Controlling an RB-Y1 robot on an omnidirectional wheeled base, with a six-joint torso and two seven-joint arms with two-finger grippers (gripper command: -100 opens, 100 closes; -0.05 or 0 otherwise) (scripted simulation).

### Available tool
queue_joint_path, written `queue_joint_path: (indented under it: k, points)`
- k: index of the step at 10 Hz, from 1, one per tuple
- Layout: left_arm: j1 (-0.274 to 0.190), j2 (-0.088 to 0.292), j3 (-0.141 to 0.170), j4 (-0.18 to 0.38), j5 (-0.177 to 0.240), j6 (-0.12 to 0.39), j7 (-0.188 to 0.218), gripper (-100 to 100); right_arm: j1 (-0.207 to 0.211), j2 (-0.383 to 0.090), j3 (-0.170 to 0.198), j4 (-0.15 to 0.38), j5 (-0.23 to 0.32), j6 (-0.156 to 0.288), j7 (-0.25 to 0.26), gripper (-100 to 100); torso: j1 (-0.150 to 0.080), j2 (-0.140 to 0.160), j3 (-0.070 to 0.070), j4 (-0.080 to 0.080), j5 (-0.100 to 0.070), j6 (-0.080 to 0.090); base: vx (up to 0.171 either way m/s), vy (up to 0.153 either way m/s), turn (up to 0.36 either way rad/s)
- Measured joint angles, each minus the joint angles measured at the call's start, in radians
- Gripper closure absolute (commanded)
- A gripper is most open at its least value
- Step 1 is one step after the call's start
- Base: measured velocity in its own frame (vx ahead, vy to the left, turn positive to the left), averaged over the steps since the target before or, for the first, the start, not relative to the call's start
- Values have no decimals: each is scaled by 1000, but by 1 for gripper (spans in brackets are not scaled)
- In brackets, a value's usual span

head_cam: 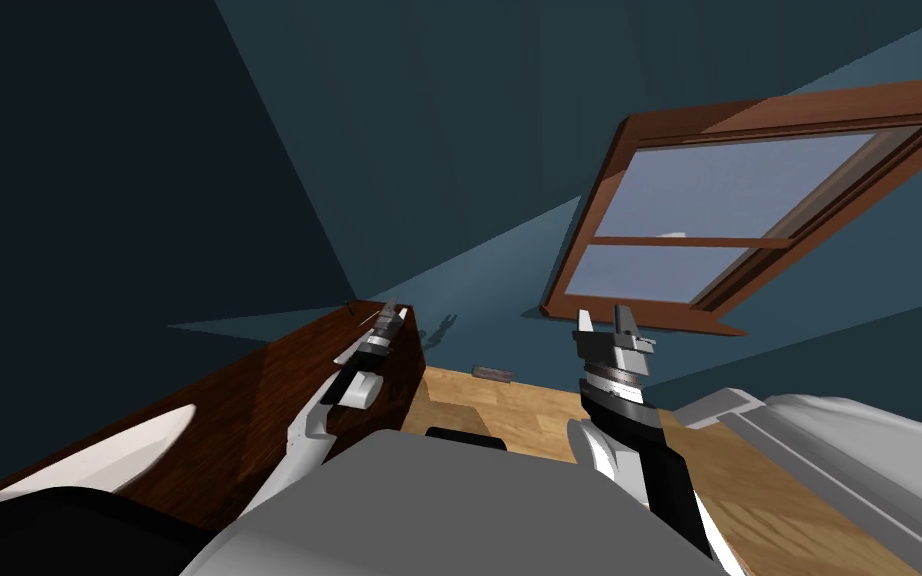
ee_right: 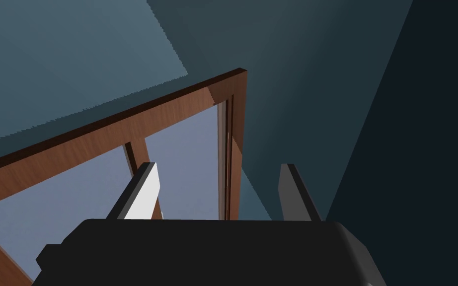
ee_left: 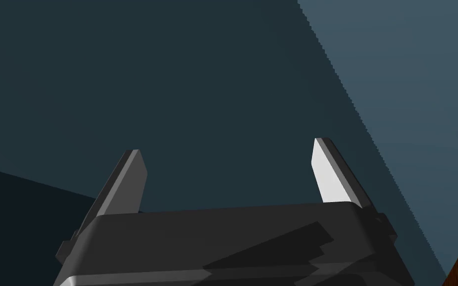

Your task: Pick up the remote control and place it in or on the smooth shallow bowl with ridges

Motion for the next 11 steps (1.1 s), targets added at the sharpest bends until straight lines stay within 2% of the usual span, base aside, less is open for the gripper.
queue_joint_path:
  k: [3,4,6,7,11]
  points:
    - [-34,36,8,40,31,90,32,-100,0,0,0,0,0,0,0,0,-2,-2,-2,-1,-1,0,70,-79,-3]
    - [-34,40,9,46,34,111,36,-100,0,0,0,0,0,0,0,0,1,0,0,0,0,0,70,-70,-10]
    - [-59,75,18,90,63,158,63,-100,0,0,0,0,0,0,0,0,0,-1,-1,0,0,0,44,-55,3]
    - [-61,77,19,92,65,178,66,-100,0,0,0,0,0,0,0,0,2,1,0,0,0,0,65,-63,0]
    - [-115,131,37,163,123,309,119,-100,0,0,0,0,0,0,0,0,0,-2,-2,-1,0,0,74,-67,7]
